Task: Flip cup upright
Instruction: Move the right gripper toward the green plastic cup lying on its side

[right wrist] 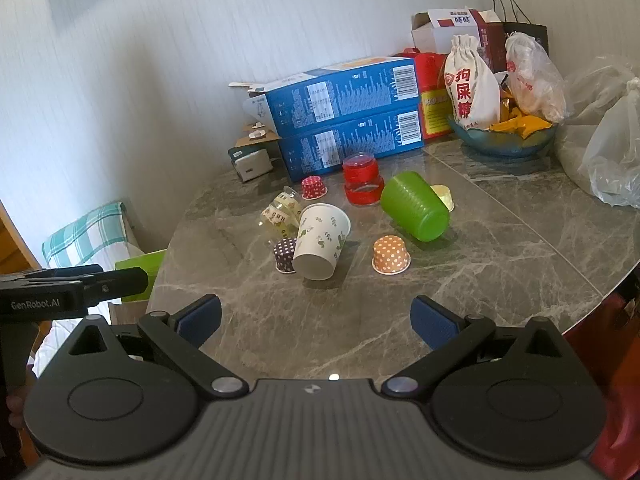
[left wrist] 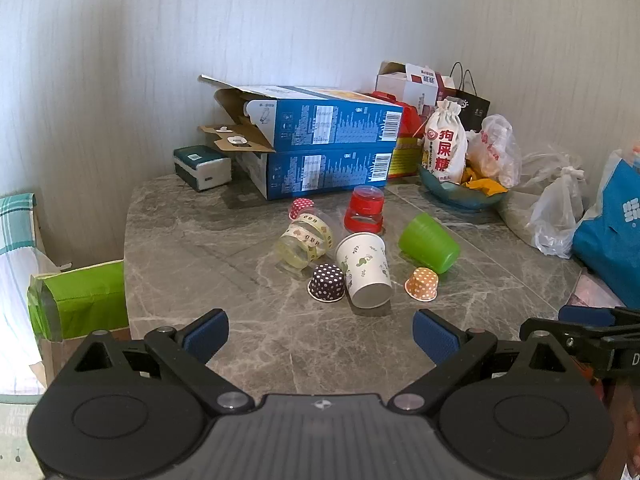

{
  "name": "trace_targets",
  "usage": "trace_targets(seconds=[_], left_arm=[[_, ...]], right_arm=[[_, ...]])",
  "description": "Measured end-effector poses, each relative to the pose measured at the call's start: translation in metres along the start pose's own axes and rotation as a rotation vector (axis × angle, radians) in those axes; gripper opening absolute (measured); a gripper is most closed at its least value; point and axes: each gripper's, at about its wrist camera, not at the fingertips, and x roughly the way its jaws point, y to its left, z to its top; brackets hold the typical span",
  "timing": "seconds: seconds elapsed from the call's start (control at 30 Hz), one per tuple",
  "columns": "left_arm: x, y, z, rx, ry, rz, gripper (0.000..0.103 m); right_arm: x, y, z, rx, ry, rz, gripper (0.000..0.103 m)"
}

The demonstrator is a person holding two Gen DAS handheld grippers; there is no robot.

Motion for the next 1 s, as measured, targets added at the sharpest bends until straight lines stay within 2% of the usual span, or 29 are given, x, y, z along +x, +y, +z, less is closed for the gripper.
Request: trace_targets(seconds=[0.7,1.0], left_arm=[[-0.002,0.004,0.0,-0.006,0.002,-0.001,0.1],[0.013,0.005,0.002,-0.006,0.026,-0.003,0.1]], right_arm=[[0.004,0.003,0.001,-0.004,0.006,0.007,0.102],[0.015,0.0,0.004,0.002,0.024,-0.005,0.102]])
